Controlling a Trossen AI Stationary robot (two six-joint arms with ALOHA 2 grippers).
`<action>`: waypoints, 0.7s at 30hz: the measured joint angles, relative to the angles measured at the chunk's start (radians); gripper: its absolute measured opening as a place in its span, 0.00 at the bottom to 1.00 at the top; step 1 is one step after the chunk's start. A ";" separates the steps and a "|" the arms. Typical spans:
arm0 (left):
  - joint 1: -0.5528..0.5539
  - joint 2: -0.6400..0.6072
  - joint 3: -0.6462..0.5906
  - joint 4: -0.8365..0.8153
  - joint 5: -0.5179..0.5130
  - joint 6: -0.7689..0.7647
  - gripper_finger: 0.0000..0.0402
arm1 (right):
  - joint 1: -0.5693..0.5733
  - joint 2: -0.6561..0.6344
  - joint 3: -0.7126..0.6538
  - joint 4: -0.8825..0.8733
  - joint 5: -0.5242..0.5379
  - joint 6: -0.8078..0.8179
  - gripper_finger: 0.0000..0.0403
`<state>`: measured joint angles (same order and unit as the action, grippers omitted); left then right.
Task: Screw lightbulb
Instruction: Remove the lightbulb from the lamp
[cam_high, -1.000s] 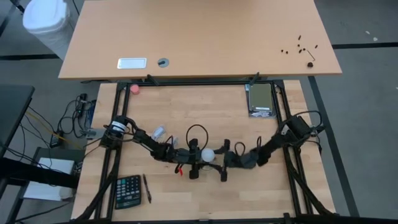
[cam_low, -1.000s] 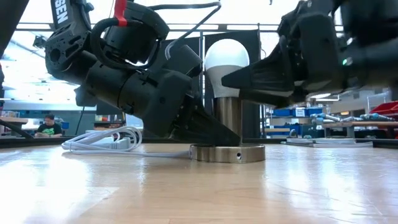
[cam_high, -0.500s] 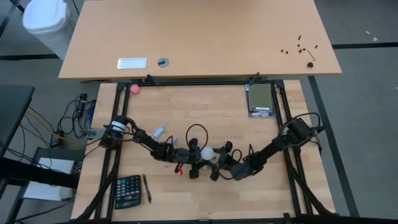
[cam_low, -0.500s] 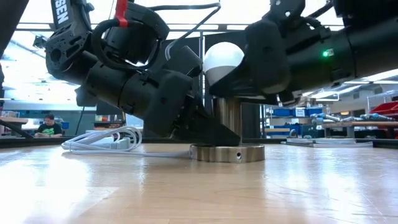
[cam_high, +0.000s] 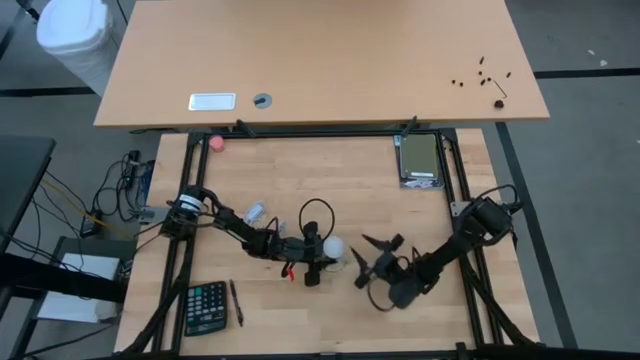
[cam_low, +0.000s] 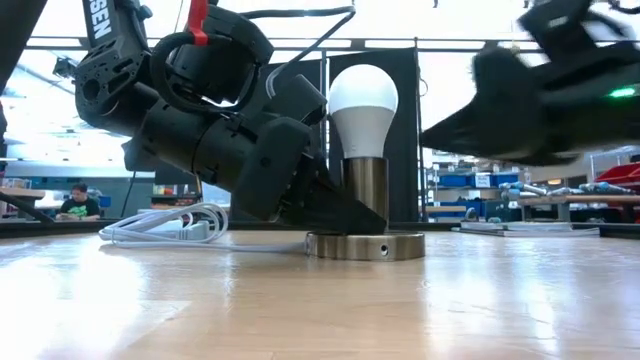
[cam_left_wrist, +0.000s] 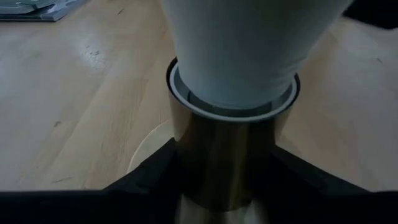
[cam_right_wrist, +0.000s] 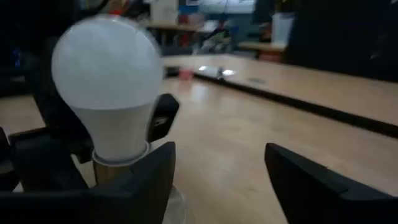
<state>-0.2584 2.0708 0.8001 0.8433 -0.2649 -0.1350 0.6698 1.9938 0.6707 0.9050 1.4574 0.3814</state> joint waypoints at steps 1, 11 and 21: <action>0.000 0.000 0.000 0.000 0.001 0.000 0.49 | 0.013 0.000 -0.004 0.007 0.018 0.007 0.63; 0.000 0.000 0.000 0.000 0.002 0.000 0.49 | -0.054 -0.004 -0.003 0.054 -0.379 0.031 0.59; 0.000 0.000 0.000 0.000 0.002 0.000 0.49 | -0.142 -0.003 0.015 0.120 -0.540 -0.042 0.59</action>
<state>-0.2584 2.0708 0.8001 0.8433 -0.2630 -0.1352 0.5280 1.9911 0.6859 1.0253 0.9173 0.3398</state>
